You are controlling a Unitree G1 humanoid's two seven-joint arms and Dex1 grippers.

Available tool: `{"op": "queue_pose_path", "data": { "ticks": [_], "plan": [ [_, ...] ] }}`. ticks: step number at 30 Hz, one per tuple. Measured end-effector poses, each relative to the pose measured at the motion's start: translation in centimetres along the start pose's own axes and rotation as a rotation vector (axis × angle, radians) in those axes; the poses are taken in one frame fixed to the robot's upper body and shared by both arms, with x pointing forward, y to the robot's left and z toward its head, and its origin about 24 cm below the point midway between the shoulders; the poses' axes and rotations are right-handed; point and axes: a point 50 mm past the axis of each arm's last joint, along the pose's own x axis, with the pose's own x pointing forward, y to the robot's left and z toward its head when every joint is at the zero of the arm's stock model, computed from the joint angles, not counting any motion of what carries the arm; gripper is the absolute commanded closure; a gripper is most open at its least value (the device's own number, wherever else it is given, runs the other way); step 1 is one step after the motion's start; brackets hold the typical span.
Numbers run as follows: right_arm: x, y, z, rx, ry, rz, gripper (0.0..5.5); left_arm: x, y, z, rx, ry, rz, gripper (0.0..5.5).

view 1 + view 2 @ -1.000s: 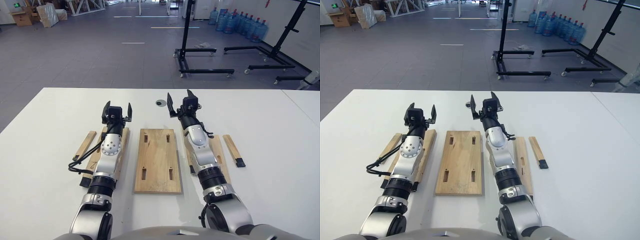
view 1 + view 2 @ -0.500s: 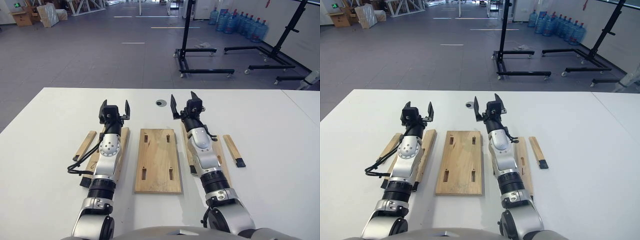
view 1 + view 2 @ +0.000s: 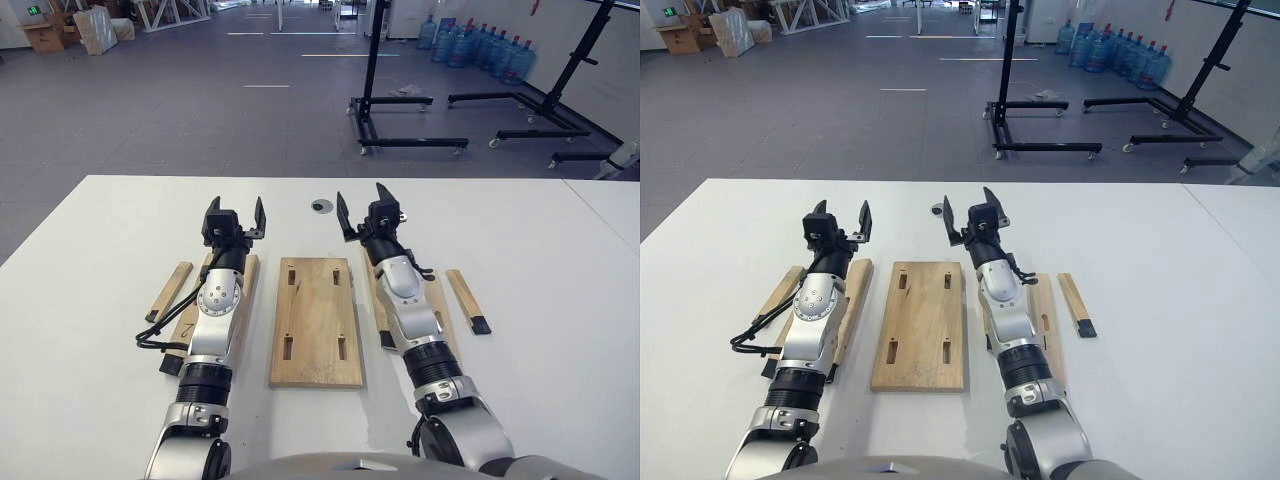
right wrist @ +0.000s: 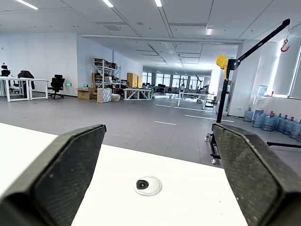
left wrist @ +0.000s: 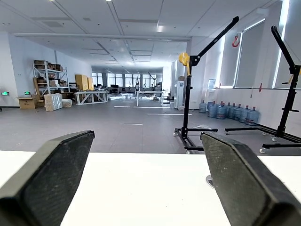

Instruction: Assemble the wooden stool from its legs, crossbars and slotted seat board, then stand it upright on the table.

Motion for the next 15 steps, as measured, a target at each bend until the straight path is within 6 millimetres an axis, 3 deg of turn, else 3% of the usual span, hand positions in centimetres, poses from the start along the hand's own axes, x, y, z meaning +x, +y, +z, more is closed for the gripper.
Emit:
{"op": "queue_pose_path", "data": {
  "ticks": [4, 6, 10, 13, 15],
  "plan": [
    [0.1, -1.1, 0.2, 0.055, 0.049, -0.017, 1.31, -0.4, -1.2, 0.0, 0.004, -0.021, -0.044, 1.35],
    [0.0, -2.8, 0.4, 0.038, 0.08, -0.014, 1.31, -1.1, -1.3, -0.5, 0.01, -0.012, -0.022, 1.35],
    [-1.7, -11.6, 1.0, 0.012, 0.182, -0.183, 1.31, -2.3, -1.9, -0.3, -0.019, -0.04, -0.023, 1.35],
    [-5.5, -16.7, -0.3, 0.038, 0.342, -0.326, 1.31, -3.1, -2.3, -0.5, -0.025, -0.034, -0.018, 1.35],
    [-8.8, -17.1, -2.3, 0.076, 0.488, -0.359, 1.31, -3.6, -2.1, -0.6, -0.015, -0.03, -0.002, 1.35]
  ]
}}
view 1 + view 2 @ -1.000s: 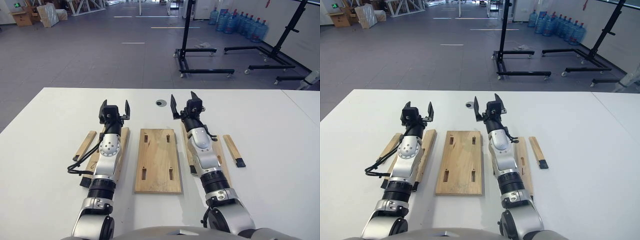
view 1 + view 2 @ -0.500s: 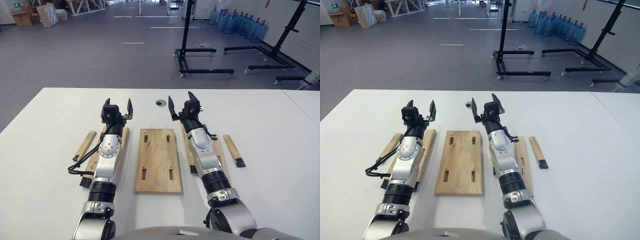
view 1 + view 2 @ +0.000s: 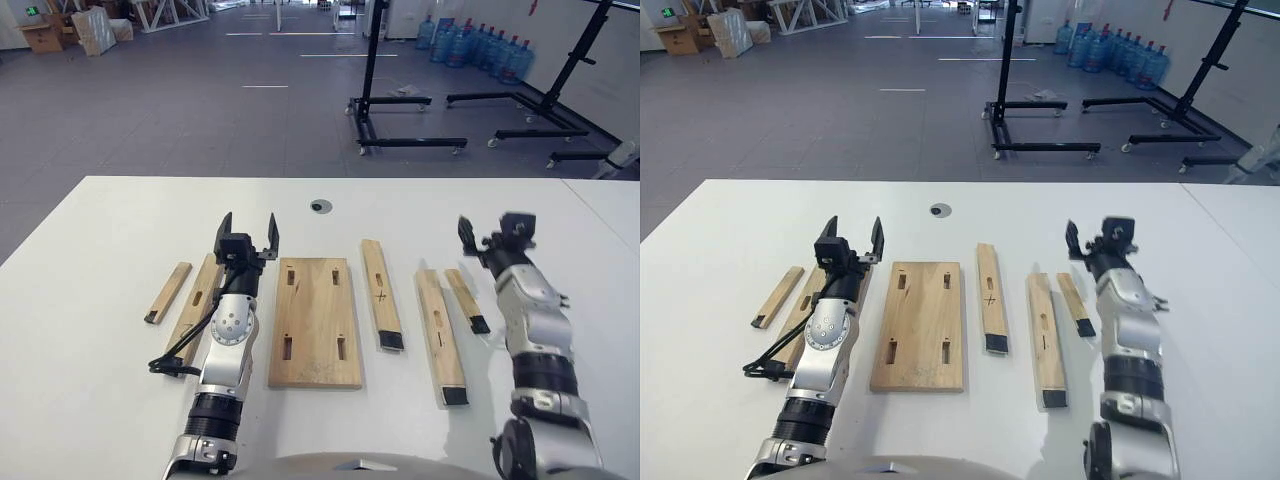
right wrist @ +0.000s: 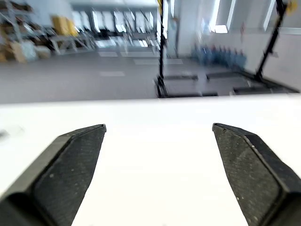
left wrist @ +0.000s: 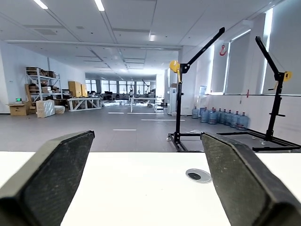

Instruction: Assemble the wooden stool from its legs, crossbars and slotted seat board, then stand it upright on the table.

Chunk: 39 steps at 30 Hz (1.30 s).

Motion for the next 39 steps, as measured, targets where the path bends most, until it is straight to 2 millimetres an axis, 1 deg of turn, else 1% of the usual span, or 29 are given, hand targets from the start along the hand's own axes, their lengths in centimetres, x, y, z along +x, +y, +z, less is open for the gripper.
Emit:
{"op": "queue_pose_path", "data": {
  "ticks": [1, 2, 5, 8, 10, 11, 13, 16, 19, 24, 26, 28, 35, 36, 39],
  "plan": [
    [-1.2, -0.2, -1.3, 0.003, 0.06, 0.005, 1.31, -0.2, -0.1, 0.0, 0.005, -0.001, 0.001, 1.35],
    [-2.4, -0.1, -2.0, 0.004, 0.103, 0.025, 1.31, -0.4, -0.1, 0.0, 0.006, -0.001, 0.002, 1.35],
    [-5.1, 0.5, -3.1, 0.01, 0.191, 0.076, 1.31, -1.3, -0.3, -0.1, 0.009, 0.008, 0.013, 1.35],
    [-6.5, 0.3, -3.9, 0.017, 0.282, 0.09, 1.31, -1.7, -0.5, -0.3, 0.009, 0.017, 0.022, 1.35],
    [-7.0, 0.2, -4.3, 0.005, 0.341, 0.092, 1.31, -1.7, -0.6, -0.2, 0.007, 0.013, 0.024, 1.35],
    [-7.1, 0.1, -4.4, -0.002, 0.369, 0.086, 1.31, -1.8, -0.6, -0.1, 0.006, 0.011, 0.024, 1.35],
    [-7.0, 0.2, -4.2, -0.015, 0.41, 0.076, 1.55, -1.8, -0.5, 0.2, -0.002, 0.0, 0.031, 1.34],
    [-7.1, 0.7, -4.4, -0.04, 0.474, 0.086, 2.16, -1.8, -0.5, 0.3, -0.005, 0.002, 0.041, 1.34],
    [-7.1, 0.7, -4.2, -0.047, 0.507, 0.087, 2.68, -1.8, -0.4, 0.3, -0.007, 0.007, 0.045, 1.34],
    [-7.0, 1.0, -3.9, -0.058, 0.539, 0.09, 3.52, -1.8, -0.4, 0.2, -0.01, 0.012, 0.05, 1.34],
    [-7.0, 1.2, -3.9, -0.063, 0.544, 0.098, 3.94, -1.8, -0.4, 0.2, -0.014, 0.018, 0.051, 1.34],
    [-6.9, 1.3, -3.8, -0.063, 0.546, 0.102, 4.18, -1.8, -0.4, 0.1, -0.019, 0.02, 0.053, 1.34],
    [-6.8, 1.3, -4.0, -0.02, 0.54, 0.075, 4.2, -1.6, 0.0, 0.1, -0.033, 0.029, 0.066, 1.34],
    [-6.7, 1.2, -3.9, -0.021, 0.534, 0.062, 4.2, -1.4, 0.1, 0.2, -0.034, 0.026, 0.067, 1.34],
    [-5.1, 0.3, -4.1, -0.079, 0.47, -0.072, 4.21, -0.8, 0.2, 0.3, -0.057, 0.022, 0.056, 1.34]
  ]
}}
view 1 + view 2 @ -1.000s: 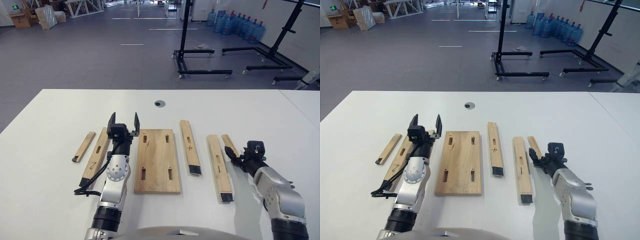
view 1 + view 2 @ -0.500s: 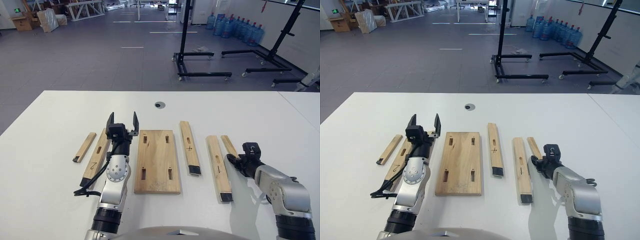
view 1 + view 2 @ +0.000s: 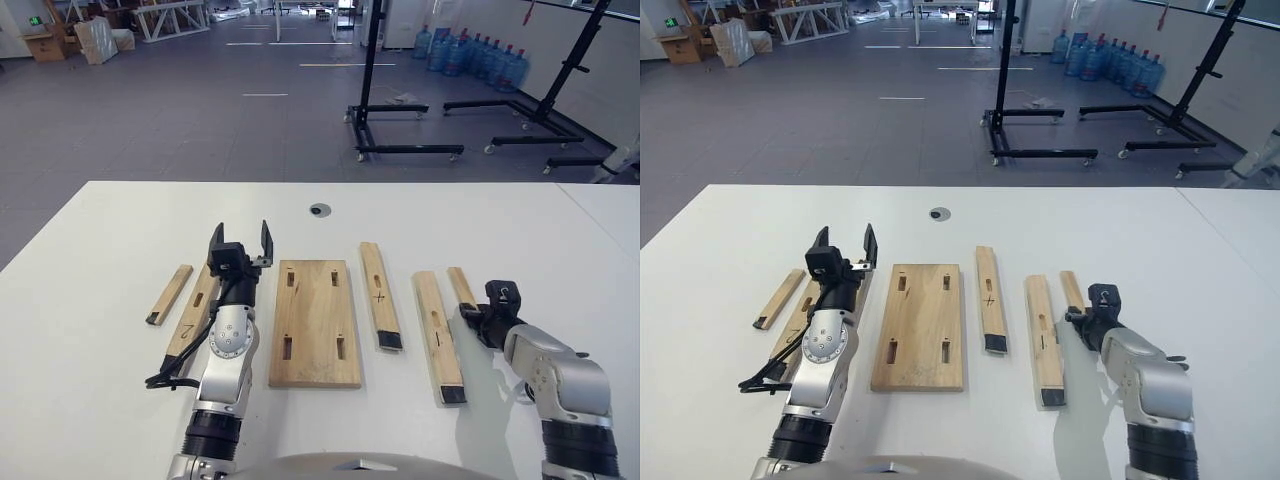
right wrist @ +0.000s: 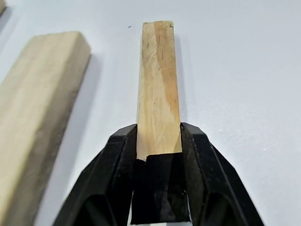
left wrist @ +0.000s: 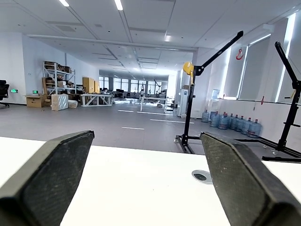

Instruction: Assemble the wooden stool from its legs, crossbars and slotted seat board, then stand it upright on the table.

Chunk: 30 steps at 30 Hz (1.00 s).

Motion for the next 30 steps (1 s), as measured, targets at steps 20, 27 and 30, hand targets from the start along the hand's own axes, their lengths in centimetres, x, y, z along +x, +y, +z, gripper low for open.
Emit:
{"op": "queue_pose_path", "data": {
  "ticks": [20, 27, 30],
  "plan": [
    [-4.1, 18.1, 9.6, -0.431, -0.881, 1.076, 4.21, 0.9, -0.2, 3.5, -0.817, 0.072, -0.544, 1.34],
    [-4.4, 18.4, 8.9, -0.496, -0.867, 1.16, 4.21, 1.0, -0.9, 3.4, -0.838, 0.117, -0.58, 1.75],
    [-4.4, 18.5, 8.8, -0.504, -0.87, 1.164, 4.21, 1.0, -1.2, 3.4, -0.845, 0.117, -0.581, 2.23]
  ]
}}
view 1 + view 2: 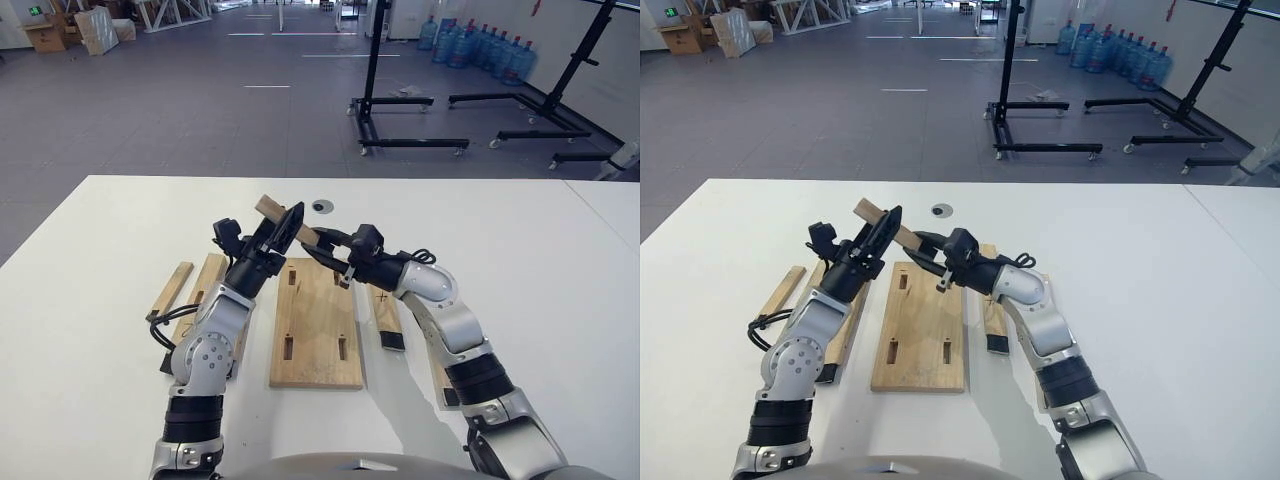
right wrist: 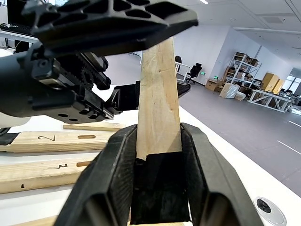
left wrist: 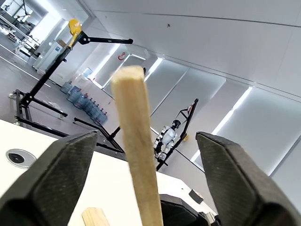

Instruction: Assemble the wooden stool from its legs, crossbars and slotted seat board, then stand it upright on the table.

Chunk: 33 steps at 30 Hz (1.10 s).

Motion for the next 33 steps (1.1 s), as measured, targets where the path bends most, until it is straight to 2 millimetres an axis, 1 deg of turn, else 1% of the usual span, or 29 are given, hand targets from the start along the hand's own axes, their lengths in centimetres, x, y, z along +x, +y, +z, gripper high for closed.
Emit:
{"op": "queue_pose_path", "data": {
  "ticks": [2, 6, 8, 10, 19, 20, 28, 29, 33],
  "plan": [
    [0.0, 0.0, -0.2, -0.015, 0.016, -0.002, 4.21, -0.1, 0.2, 0.4, 0.005, -0.024, 0.01, 2.46],
    [0.0, 0.1, -0.7, -0.046, 0.042, -0.003, 4.21, -0.2, 0.5, 0.7, 0.027, -0.052, 0.031, 3.11],
    [-0.1, 0.1, -1.1, -0.071, 0.062, -0.001, 4.21, -0.2, 0.7, 0.6, 0.036, -0.054, 0.042, 3.41],
    [-0.1, 0.1, -1.1, -0.088, 0.058, -0.001, 4.21, -0.2, 0.7, 0.6, 0.037, -0.054, 0.042, 3.78],
    [-0.2, 0.0, -1.3, -0.094, 0.056, -0.001, 4.21, -0.2, 0.5, 0.5, 0.039, -0.052, 0.017, 5.05],
    [-0.2, 0.0, -1.3, -0.096, 0.058, -0.003, 4.21, -0.2, 0.5, 0.5, 0.038, -0.052, 0.013, 5.12],
    [-0.1, 0.0, -1.4, -0.112, 0.057, -0.005, 4.21, -0.2, 0.5, 0.6, 0.049, -0.047, 0.011, 5.12],
    [-0.1, 0.0, -1.5, -0.11, 0.056, -0.006, 3.85, -0.2, 0.5, 0.6, 0.052, -0.046, 0.011, 5.12],
    [-0.1, -0.2, -1.8, -0.109, 0.081, -0.03, 3.2, 0.0, 0.9, 0.4, 0.09, -0.022, 0.025, 5.13]
  ]
}}
